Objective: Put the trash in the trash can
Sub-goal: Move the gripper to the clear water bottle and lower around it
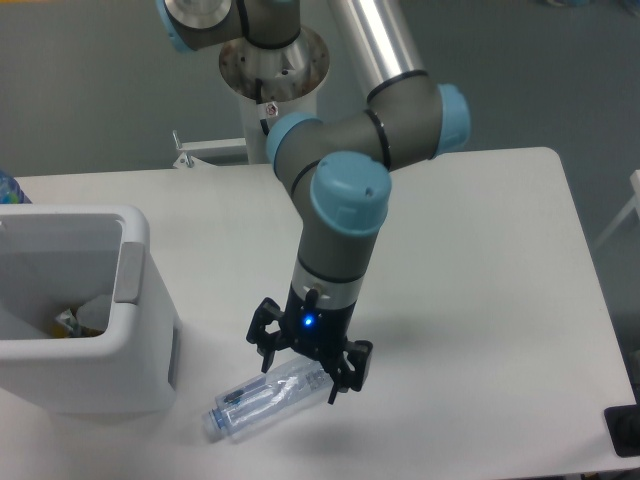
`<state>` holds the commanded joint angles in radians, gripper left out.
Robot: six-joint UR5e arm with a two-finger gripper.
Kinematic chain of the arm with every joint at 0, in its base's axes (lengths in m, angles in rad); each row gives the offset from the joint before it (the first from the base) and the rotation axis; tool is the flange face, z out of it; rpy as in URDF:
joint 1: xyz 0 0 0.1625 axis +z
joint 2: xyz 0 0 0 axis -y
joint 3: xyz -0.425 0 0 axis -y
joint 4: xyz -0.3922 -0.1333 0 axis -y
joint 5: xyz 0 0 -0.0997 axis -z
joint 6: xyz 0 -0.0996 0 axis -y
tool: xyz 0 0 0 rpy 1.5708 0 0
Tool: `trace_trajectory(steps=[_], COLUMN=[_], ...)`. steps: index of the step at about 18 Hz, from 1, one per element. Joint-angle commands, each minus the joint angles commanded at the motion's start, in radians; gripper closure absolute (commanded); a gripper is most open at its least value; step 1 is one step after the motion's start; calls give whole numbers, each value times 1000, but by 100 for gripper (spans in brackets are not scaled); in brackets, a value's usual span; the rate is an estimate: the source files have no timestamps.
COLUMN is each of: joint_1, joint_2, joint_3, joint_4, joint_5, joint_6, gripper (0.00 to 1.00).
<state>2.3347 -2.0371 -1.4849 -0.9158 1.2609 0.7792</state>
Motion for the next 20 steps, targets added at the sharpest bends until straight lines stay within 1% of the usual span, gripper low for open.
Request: trace_trajectory(steps=[3, 5, 8, 10, 12, 14, 15, 17, 20], joint_1=[-26, -43, -52, -55, -74, -78, -92, -118, -150], joint_2=[-26, -35, -46, -61, -86, -110, -124, -144, -170], joint_3=[0, 3, 2, 14, 28, 38, 46, 49, 49], joint_4=[-6, -12, -18, -18, -17, -17, -17, -17, -17], joint_5=[6, 32, 40, 44, 48, 77, 95, 129, 132], joint_6=[55, 77, 112, 115, 114, 132, 146, 152, 153], gripper=[0, 0, 0, 0, 0, 0, 0, 0, 0])
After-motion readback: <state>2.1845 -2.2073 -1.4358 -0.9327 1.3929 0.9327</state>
